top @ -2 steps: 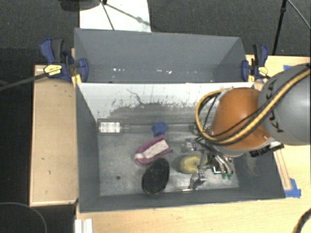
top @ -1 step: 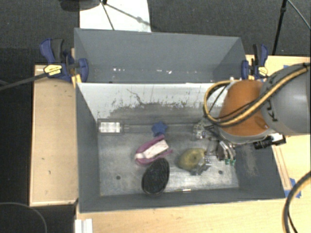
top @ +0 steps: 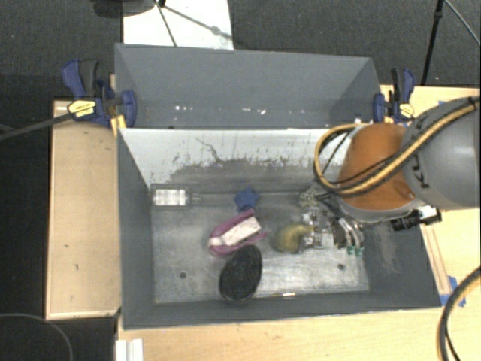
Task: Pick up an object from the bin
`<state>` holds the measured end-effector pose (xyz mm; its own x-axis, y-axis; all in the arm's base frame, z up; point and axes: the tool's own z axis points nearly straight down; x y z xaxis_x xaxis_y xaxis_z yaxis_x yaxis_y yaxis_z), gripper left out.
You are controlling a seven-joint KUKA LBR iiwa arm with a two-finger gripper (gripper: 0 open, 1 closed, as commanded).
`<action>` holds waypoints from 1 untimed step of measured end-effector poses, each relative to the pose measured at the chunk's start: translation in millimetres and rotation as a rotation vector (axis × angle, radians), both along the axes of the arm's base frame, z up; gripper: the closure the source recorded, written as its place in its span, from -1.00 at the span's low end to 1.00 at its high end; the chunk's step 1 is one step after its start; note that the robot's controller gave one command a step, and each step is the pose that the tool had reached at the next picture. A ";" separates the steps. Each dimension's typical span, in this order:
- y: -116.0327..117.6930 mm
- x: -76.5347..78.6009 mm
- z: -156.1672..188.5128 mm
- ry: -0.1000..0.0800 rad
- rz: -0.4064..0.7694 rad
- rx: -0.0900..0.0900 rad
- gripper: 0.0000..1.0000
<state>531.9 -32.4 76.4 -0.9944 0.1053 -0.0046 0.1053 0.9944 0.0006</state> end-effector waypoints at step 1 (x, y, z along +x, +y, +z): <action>7.5 12.0 152.5 -0.007 0.120 -0.002 1.00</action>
Offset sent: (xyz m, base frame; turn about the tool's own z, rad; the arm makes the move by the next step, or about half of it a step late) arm 0.0094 0.0075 0.1470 -0.1198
